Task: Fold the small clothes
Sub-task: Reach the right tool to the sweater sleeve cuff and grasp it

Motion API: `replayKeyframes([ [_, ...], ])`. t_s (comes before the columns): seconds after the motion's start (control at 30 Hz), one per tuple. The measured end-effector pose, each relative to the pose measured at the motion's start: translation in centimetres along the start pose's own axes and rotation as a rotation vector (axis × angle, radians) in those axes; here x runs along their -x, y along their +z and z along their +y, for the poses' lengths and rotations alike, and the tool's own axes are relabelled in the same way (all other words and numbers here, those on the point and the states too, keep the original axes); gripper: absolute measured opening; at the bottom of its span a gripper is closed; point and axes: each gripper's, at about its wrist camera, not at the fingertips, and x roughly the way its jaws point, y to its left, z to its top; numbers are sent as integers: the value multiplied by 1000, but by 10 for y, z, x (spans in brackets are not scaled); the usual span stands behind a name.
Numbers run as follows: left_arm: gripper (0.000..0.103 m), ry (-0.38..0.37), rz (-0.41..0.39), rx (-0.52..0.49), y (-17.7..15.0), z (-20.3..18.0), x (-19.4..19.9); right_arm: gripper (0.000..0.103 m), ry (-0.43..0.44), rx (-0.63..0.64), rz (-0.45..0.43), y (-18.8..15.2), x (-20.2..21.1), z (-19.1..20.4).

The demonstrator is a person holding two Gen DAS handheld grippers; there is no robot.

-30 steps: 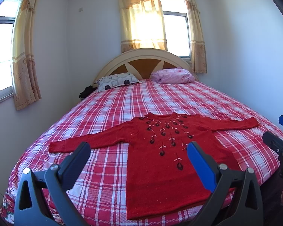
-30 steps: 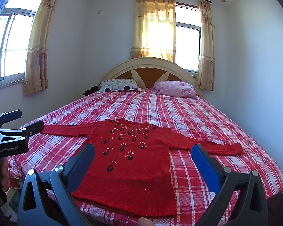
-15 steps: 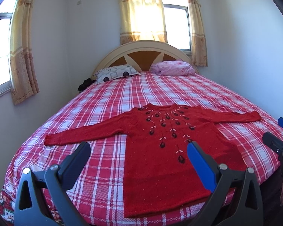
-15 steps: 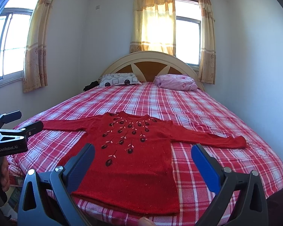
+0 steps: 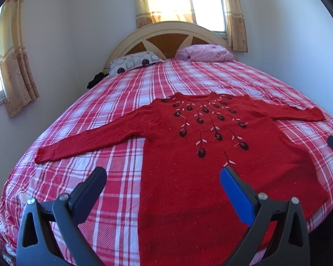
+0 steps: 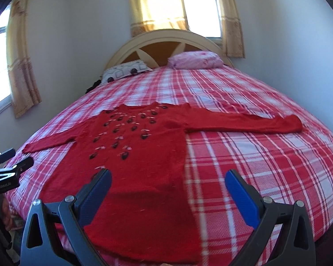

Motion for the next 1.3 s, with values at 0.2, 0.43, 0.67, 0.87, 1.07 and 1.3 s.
replayKeyframes([
  [0.2,103,6,21,-29,17,-2,-34,94,-59,-107,28,24,-28,-65],
  [0.43,103,31,36,-42,39,7,-72,76,-151,-249,50,53,-57,-157],
  [0.67,103,58,58,-25,53,19,-109,64,-247,-397,56,75,-79,-245],
  [0.87,103,60,109,-12,50,21,-132,60,-312,-507,58,85,-99,-306],
  [1.07,103,59,139,-9,42,19,-144,52,-293,-608,86,89,-121,-347],
  [1.3,103,56,161,-18,34,14,-152,51,-313,-641,143,88,-146,-365],
])
